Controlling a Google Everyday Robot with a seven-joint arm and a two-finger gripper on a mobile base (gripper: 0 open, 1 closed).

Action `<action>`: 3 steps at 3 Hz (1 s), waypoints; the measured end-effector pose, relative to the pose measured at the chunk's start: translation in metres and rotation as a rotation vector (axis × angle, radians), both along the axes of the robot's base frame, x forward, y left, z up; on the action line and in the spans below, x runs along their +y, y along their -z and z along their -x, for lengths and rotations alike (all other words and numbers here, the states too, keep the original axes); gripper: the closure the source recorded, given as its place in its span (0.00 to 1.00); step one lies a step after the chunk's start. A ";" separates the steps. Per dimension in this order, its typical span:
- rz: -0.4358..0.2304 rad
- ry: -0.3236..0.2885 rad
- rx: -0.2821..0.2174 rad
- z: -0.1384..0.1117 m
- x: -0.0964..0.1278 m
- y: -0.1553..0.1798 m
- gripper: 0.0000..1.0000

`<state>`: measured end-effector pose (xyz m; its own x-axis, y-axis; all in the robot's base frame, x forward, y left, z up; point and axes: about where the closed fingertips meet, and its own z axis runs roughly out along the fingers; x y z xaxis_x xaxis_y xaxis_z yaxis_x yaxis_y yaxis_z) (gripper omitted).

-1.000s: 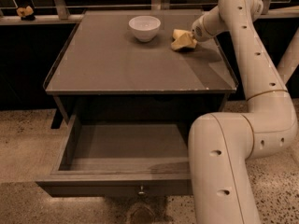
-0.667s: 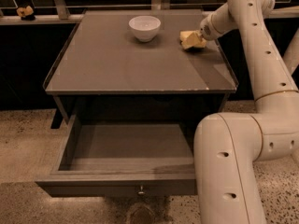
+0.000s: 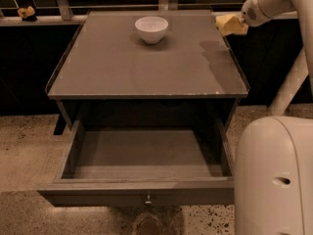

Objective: Place sponge into top drawer

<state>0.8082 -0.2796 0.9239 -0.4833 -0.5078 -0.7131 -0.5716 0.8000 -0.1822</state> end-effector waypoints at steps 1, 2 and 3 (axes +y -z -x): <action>0.000 -0.010 0.034 0.003 0.008 0.013 1.00; 0.016 -0.043 0.037 0.006 0.017 0.011 1.00; 0.044 -0.101 0.002 0.025 0.021 -0.010 1.00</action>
Offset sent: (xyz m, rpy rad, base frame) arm -0.0167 0.0283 -0.0011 -0.0402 0.0279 0.0833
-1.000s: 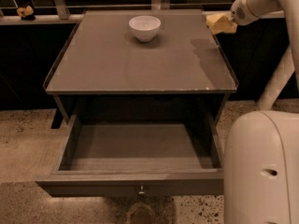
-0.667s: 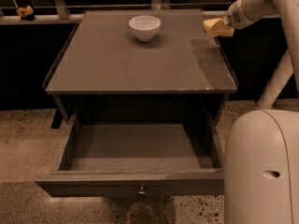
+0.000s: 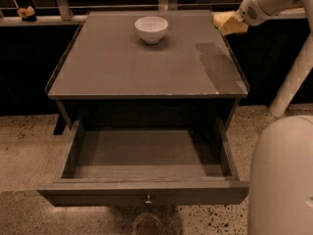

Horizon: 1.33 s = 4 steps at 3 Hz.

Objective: Place sponge into top drawer

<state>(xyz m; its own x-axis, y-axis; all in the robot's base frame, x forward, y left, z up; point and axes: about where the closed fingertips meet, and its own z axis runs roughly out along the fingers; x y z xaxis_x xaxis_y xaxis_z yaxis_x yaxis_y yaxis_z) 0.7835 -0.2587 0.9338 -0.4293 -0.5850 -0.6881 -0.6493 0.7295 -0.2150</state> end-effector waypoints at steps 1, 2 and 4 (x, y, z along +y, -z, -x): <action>0.013 -0.002 -0.143 0.044 -0.017 -0.064 1.00; 0.032 0.027 -0.341 0.109 -0.032 -0.147 1.00; 0.044 0.040 -0.401 0.149 -0.026 -0.176 1.00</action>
Offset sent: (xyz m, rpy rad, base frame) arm -0.2483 0.0397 0.0127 -0.1053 -0.1814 0.0767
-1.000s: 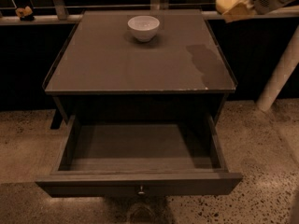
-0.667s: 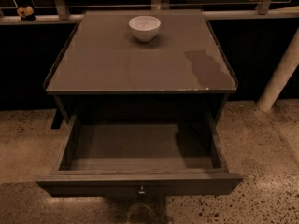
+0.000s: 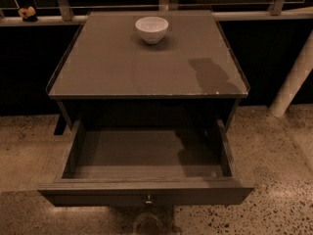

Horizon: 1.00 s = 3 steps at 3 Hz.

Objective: Place sponge into top drawer

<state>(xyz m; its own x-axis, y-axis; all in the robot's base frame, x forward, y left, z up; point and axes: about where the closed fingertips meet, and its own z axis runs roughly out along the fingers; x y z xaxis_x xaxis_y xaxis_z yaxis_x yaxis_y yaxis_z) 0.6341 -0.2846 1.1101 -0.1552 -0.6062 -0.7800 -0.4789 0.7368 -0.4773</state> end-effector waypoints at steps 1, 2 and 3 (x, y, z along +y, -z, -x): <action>0.002 -0.049 0.008 0.009 0.015 0.003 1.00; 0.011 -0.150 -0.010 0.054 0.046 -0.002 1.00; 0.002 -0.221 -0.008 0.118 0.074 0.003 1.00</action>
Offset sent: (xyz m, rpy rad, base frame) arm -0.1438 0.0659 -0.0072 -0.0185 -0.0133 0.2737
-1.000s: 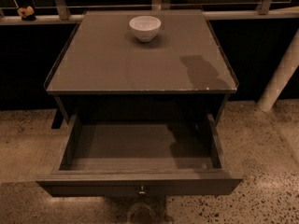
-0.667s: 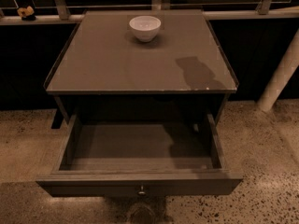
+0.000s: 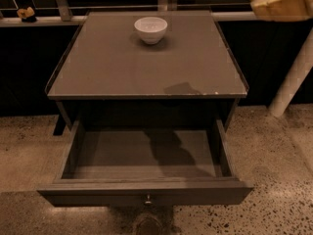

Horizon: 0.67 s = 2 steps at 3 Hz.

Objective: Place sponge into top drawer

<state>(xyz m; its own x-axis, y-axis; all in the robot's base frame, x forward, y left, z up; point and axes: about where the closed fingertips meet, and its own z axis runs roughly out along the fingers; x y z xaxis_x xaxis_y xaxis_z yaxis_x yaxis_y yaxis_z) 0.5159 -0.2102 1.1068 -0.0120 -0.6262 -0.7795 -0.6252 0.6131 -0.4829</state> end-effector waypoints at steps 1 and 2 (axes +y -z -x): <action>-0.018 0.050 0.008 0.022 -0.026 0.003 1.00; -0.016 0.048 0.009 0.022 -0.025 0.003 1.00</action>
Offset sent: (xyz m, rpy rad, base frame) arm -0.0214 -0.0213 -0.0064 0.0236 0.0128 -0.0372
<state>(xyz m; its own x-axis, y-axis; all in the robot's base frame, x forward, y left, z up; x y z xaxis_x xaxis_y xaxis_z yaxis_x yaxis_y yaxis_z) 0.4939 -0.2348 1.1039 -0.0484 -0.6121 -0.7893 -0.5992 0.6500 -0.4674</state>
